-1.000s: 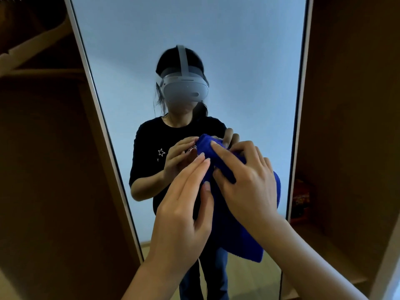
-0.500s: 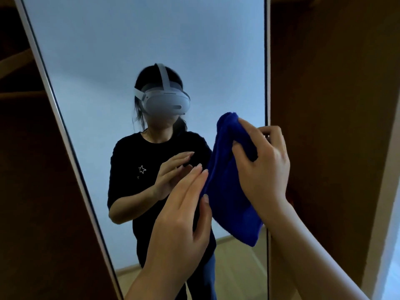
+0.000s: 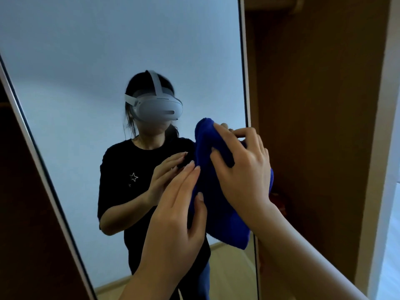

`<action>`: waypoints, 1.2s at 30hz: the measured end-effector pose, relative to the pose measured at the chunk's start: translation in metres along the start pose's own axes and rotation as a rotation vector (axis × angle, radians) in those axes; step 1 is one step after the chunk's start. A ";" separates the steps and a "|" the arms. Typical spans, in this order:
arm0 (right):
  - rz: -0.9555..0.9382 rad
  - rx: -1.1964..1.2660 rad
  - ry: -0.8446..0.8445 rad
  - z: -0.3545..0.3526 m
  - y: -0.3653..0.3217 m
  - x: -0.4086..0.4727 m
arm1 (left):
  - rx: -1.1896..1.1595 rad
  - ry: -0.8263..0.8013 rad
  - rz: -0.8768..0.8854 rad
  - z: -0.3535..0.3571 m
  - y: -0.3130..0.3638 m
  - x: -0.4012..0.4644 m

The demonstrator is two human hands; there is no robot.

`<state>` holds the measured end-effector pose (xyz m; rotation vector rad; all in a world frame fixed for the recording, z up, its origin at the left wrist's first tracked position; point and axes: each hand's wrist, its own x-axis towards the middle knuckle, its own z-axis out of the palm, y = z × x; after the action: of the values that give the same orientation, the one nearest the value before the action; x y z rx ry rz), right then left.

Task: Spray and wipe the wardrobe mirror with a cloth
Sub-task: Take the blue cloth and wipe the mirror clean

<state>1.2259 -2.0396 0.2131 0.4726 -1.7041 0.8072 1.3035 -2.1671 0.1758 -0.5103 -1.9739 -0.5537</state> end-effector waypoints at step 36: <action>-0.545 -0.156 -0.056 -0.006 -0.050 0.286 | 0.364 0.332 -0.040 -0.112 0.014 0.289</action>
<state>1.1829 -2.0421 0.5008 0.8093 -1.5649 0.2666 1.2667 -2.1869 0.4830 -0.1405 -1.7154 -0.2709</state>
